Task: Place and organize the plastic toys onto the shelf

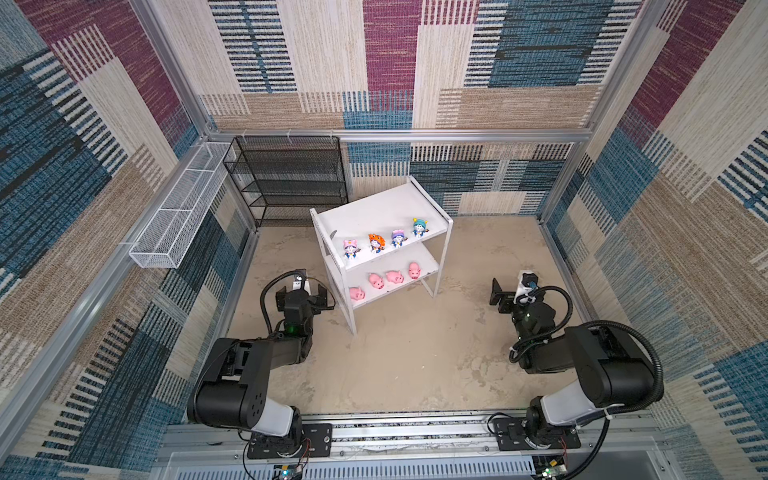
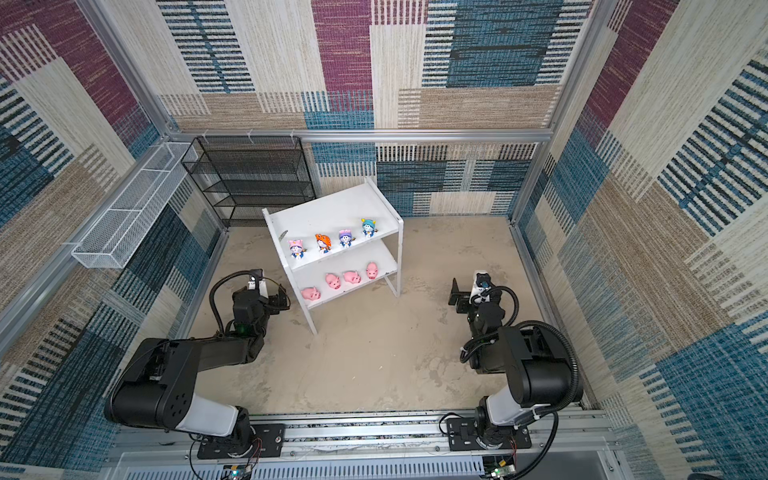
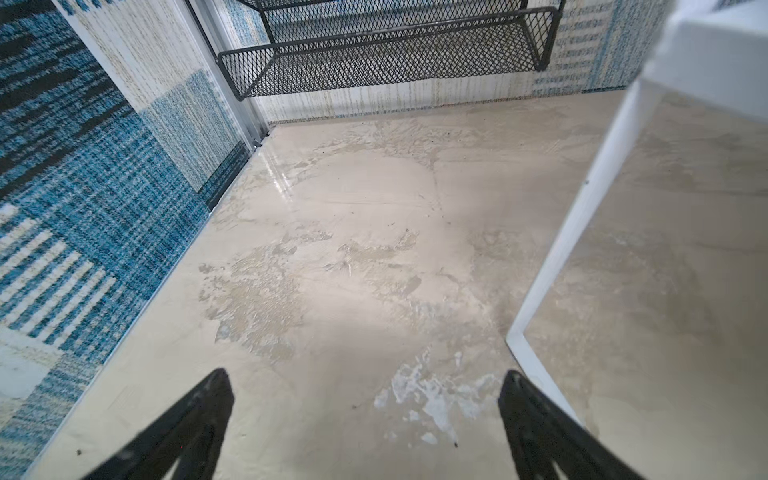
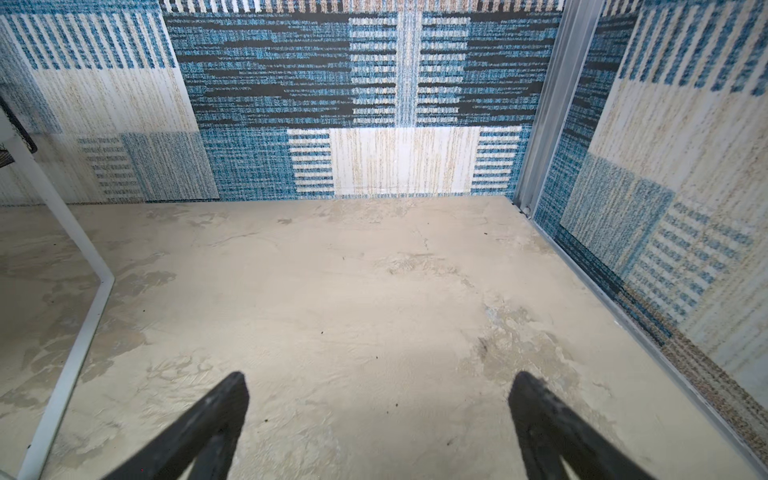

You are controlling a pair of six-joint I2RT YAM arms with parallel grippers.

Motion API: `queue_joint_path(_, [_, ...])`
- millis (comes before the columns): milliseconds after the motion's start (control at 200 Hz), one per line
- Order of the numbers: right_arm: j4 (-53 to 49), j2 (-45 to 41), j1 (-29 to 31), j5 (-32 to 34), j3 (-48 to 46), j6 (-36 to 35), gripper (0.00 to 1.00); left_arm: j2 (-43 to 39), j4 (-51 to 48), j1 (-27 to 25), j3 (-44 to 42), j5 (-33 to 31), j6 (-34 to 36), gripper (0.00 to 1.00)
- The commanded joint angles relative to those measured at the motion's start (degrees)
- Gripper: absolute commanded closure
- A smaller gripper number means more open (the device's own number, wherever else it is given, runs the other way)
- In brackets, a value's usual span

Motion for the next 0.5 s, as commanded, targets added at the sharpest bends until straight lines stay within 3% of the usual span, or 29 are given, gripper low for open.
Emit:
queue_joint_path(0, [3.23, 0.02, 0.0, -0.38, -0.02, 0.55, 0.0, 1.55, 1.56, 2.31, -0.17, 6.02, -1.93, 0.0])
queue_joint_path(35, [3.22, 0.02, 0.04, -0.35, -0.05, 0.58, 0.0, 3.73, 5.59, 2.6, -0.49, 5.47, -1.57, 0.0])
queue_joint_path(105, [3.22, 0.02, 0.05, -0.36, 0.03, 0.62, 0.0, 1.49, -1.64, 2.64, 1.05, 7.16, -2.11, 0.0])
queue_joint_path(170, [3.2, 0.02, -0.01, -0.35, 0.07, 0.57, 0.0, 3.36, 3.82, 2.73, 0.07, 6.85, -1.53, 0.0])
queue_joint_path(245, [3.18, 0.03, 0.01, -0.35, 0.06, 0.58, 0.0, 2.36, -0.22, 2.78, 1.06, 5.97, -2.42, 0.01])
queue_joint_path(496, [3.22, 0.02, 0.01, -0.35, 0.07, 0.57, 0.0, 2.8, 1.86, 2.78, 0.46, 5.79, -2.36, 0.0])
